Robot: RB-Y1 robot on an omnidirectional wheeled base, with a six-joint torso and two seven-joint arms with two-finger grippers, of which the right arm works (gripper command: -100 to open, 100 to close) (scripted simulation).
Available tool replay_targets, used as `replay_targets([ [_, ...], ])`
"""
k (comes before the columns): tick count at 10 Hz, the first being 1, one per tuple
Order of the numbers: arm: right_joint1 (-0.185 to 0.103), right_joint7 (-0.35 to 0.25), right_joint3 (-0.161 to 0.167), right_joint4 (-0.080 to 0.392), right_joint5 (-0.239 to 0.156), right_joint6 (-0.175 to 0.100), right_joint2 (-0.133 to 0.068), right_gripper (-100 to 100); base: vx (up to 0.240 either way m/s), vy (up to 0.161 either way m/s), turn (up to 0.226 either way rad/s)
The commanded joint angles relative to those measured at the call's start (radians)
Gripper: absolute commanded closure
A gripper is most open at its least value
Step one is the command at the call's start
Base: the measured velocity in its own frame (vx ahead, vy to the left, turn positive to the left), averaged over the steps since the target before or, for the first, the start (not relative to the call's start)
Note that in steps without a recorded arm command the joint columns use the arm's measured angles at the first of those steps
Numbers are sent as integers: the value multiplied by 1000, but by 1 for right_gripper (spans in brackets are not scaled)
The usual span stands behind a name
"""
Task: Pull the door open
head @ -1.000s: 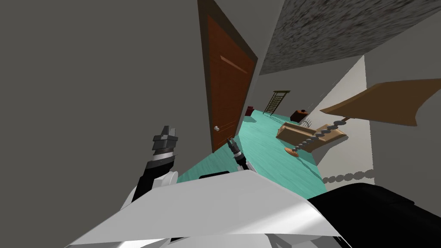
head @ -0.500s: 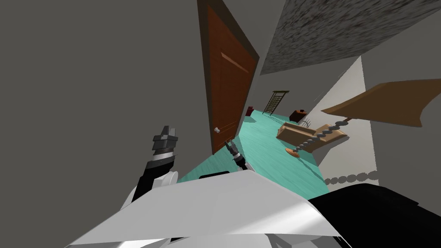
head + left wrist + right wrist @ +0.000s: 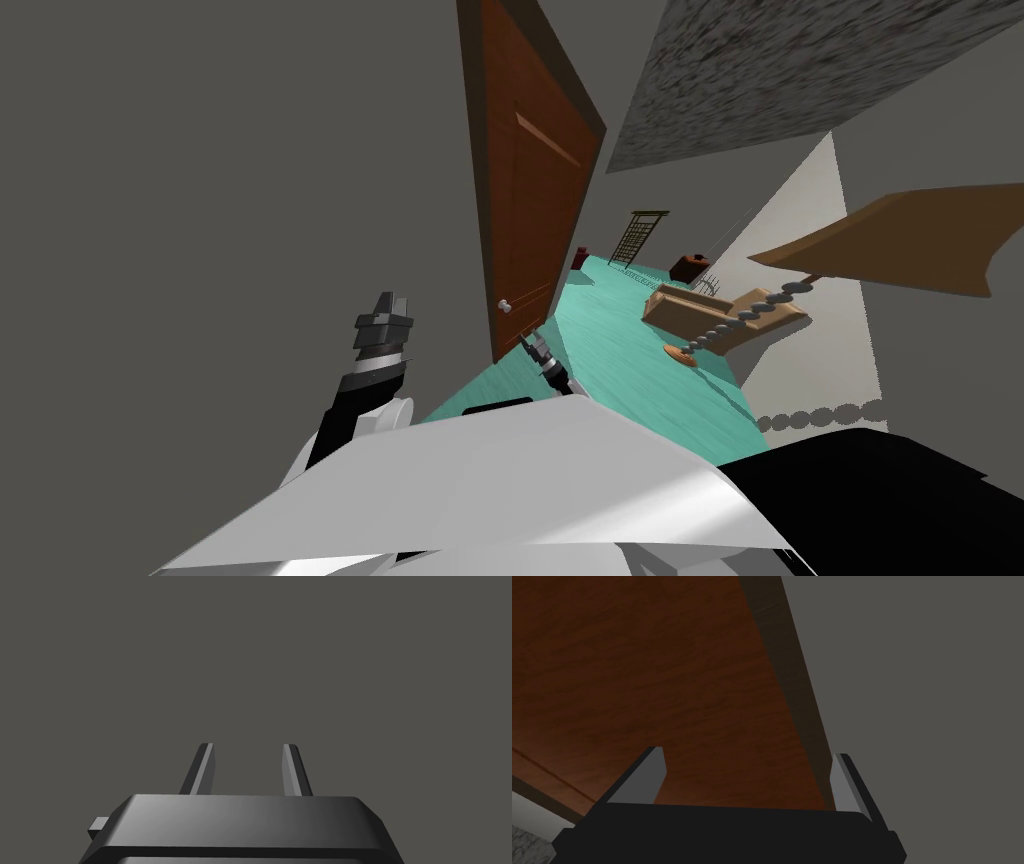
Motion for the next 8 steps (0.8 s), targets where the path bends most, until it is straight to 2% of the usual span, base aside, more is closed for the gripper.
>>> replay_targets([
  [1, -13, 37, 2, 43, 15, -12, -2, -100, 98, 10, -23],
  [7, -54, 147, 8, 174, 64, -47, -17, -100, 101, 13, -27],
  [8, -65, 178, 10, 211, 78, -57, -21, -100, 121, 7, -48],
])
